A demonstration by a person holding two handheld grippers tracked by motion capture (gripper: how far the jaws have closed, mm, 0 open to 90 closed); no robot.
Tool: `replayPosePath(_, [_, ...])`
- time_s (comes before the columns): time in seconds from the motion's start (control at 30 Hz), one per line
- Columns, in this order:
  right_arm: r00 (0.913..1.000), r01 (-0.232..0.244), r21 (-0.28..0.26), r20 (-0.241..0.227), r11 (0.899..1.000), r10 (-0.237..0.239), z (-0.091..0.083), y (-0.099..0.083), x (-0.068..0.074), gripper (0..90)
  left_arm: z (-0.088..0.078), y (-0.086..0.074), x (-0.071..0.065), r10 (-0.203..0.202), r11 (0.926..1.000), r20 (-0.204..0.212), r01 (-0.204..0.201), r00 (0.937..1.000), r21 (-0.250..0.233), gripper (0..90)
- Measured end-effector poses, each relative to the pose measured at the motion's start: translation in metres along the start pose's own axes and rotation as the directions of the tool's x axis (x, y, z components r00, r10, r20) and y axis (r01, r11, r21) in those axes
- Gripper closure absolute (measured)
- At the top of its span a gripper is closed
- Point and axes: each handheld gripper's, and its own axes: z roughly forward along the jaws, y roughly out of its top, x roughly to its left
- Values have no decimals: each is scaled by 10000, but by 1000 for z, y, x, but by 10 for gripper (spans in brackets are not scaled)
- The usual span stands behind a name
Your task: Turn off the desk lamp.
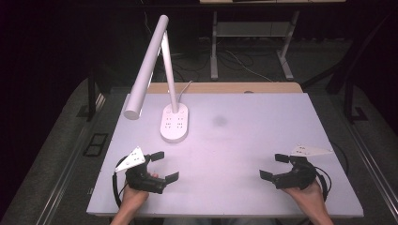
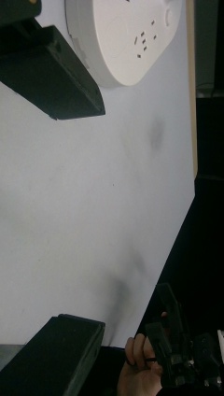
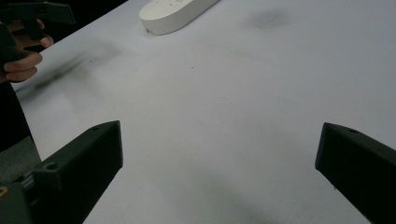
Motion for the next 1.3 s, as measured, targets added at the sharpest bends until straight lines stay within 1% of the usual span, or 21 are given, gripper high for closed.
replayPosePath(0.07, [10000, -14, -56, 2, 10000, 14, -1, -1, -1, 8, 0, 0, 0, -39, 10000, 23, 39, 10000, -51, 0])
replayPosePath(0.13, [10000, -69, 4, -23, 10000, 69, -2, -1, -1, 8, 0, 0, -1, -54, 10000, 39, 54, 10000, -43, 0])
replayPosePath(0.23, [10000, -15, -36, -30, 10000, 15, -2, -1, -2, 8, 0, 0, -1, -26, 10000, 49, 26, 10000, -27, 0])
replayPosePath(0.3, [9999, -114, 7, -59, 9999, 114, -2, -1, -3, 8, 0, 0, -1, -30, 10000, 58, 30, 10000, -32, 0])
replayPosePath(0.33, [9999, -114, 7, -59, 9999, 114, -2, -1, -3, 8, 0, 0, 0, 45, 10000, 65, -45, 10000, 34, 0])
replayPosePath(0.37, [9997, -180, 38, -145, 9998, 180, -2, -1, -3, 8, 0, 0, 0, 51, 10000, 58, -51, 10000, 35, 0])
replayPosePath(0.4, [9997, -179, 60, -155, 9998, 180, -2, -1, -3, 8, 0, 0, -1, -32, 10000, 46, 32, 10000, -24, 0])
replayPosePath(0.43, [9998, -134, 43, -153, 9999, 135, -2, -1, -3, 8, 0, 0, -1, -32, 10000, 46, 32, 10000, -24, 0])
replayPosePath(0.57, [9997, -168, 102, -176, 9998, 170, -1, -1, -3, 8, 0, 0, -1, 79, 10000, 78, -80, 9999, 42, 0])
replayPosePath(0.67, [9999, -100, 79, -116, 9999, 101, -1, 0, -4, 8, 0, 0, -2, 99, 9999, 119, -100, 9999, 63, 0])
replayPosePath(0.8, [9998, -170, 186, -124, 9997, 173, 0, 1, -4, 8, 0, 0, -3, 105, 9999, 144, -106, 9998, 51, 0])
replayPosePath(0.9, [9998, -89, 403, -152, 9991, 95, 1, 3, -3, 8, 0, 0, -3, 116, 9999, 141, -117, 9998, 96, 0])
replayPosePath(0.97, [9998, -134, 413, -156, 9991, 140, 1, 3, -2, 8, 0, -1, -3, 126, 9998, 146, -128, 9998, 117, 0])
replayPosePath(1.0, [9998, -58, 345, -187, 9994, 64, 0, 4, -2, 8, 1, -1, -3, 120, 9999, 148, -121, 9998, 111, 0])
replayPosePath(1.13, [9998, -84, 468, -165, 9989, 92, 0, 6, -1, 8, 1, -1, -3, 142, 9998, 153, -144, 9998, 142, 0])
replayPosePath(1.27, [9999, 57, 451, -141, 9990, -50, 0, 10, -2, 8, 1, -1, -3, 124, 9999, 160, -126, 9998, 117, 0])
replayPosePath(1.3, [9999, 31, 446, -155, 9990, -24, 0, 12, -1, 8, 0, -1, -3, 121, 9999, 160, -123, 9998, 117, 0])
